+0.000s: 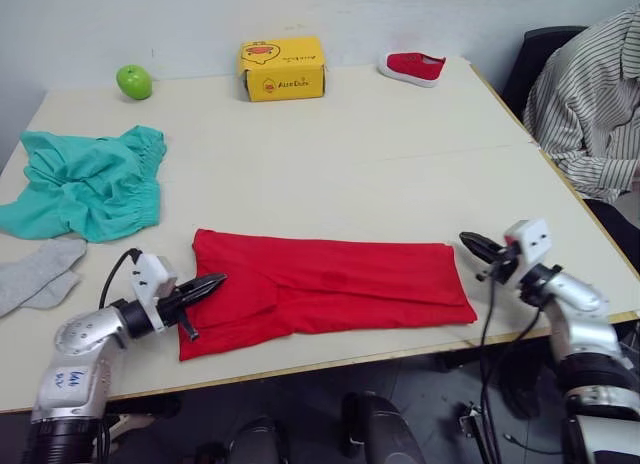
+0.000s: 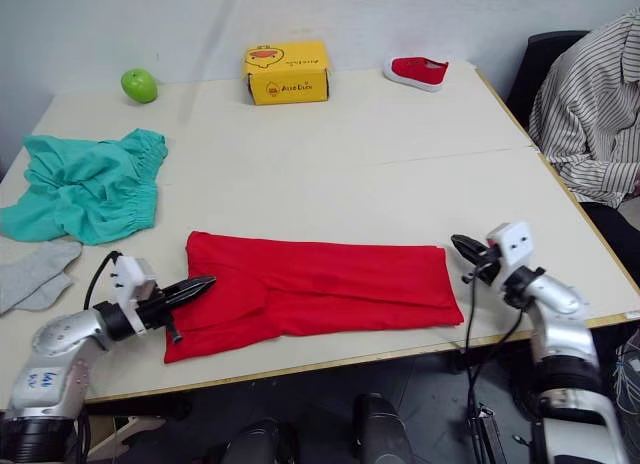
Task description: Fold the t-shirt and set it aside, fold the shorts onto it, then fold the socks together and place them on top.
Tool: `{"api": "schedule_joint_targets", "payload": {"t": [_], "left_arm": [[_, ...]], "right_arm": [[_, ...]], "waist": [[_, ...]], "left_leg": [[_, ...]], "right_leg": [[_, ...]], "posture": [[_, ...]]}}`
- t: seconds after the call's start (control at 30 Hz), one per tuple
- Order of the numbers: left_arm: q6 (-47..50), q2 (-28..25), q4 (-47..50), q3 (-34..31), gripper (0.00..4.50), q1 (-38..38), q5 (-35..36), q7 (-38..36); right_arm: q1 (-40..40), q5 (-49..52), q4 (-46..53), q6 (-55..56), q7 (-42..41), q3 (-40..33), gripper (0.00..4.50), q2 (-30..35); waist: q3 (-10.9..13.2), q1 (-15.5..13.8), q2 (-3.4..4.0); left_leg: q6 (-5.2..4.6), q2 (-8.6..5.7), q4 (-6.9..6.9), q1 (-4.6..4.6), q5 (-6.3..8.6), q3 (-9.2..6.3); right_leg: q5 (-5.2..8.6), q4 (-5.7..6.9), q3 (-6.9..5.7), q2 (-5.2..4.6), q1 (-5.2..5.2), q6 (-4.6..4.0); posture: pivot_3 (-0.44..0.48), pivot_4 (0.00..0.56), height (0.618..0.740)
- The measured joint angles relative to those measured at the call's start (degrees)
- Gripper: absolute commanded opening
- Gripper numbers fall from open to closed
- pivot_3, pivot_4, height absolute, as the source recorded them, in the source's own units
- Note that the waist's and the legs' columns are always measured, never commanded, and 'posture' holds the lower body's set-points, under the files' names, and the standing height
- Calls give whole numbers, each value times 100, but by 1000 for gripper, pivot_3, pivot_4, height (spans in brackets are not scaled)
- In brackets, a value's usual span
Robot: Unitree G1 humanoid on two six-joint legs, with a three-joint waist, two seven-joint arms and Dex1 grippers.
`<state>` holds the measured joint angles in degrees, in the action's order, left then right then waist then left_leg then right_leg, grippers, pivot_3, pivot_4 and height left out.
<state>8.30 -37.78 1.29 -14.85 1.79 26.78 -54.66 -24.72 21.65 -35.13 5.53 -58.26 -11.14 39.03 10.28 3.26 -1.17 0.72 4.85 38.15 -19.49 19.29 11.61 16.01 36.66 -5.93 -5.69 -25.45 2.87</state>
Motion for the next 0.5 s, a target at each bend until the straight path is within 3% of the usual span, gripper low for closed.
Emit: {"api": "schedule_joint_targets", "payload": {"t": [0.17,0.33,0.4,0.47,0.5], "left_arm": [[313,-605,844,-195,2218,-280,458,-689],[379,-539,1328,-15,3835,-516,516,-855],[461,-468,1467,68,4431,-536,594,-863],[547,-358,1672,128,4473,-554,768,-872],[578,-355,1740,160,4496,-571,792,-874]], "right_arm": [[-692,-252,-160,-687,-1504,525,2340,874],[-1556,-1099,-1280,-725,-2165,1426,4085,710],[-1963,-1288,-1737,-550,-2228,1545,4091,538],[-2380,-1540,-2213,-418,-2208,1649,4091,375],[-2511,-1627,-2360,-366,-2225,1699,3880,322]], "waist": [[4,33,8],[7,36,11],[7,68,11],[7,117,10],[6,134,10]], "left_leg": [[2,2,-3,4,2,2],[7,-5,-3,0,2,5],[7,-8,2,0,2,9],[6,-5,4,-1,1,7],[7,-5,4,-1,1,6]], "right_leg": [[0,-5,-5,-2,0,0],[1,-9,-4,4,-3,-1],[0,-8,0,5,-3,-1],[-1,-7,3,2,-3,-1],[-1,-7,6,2,-3,-1]], "posture": [[0,150,740],[0,150,740],[0,150,740],[0,150,740],[0,150,740]]}}
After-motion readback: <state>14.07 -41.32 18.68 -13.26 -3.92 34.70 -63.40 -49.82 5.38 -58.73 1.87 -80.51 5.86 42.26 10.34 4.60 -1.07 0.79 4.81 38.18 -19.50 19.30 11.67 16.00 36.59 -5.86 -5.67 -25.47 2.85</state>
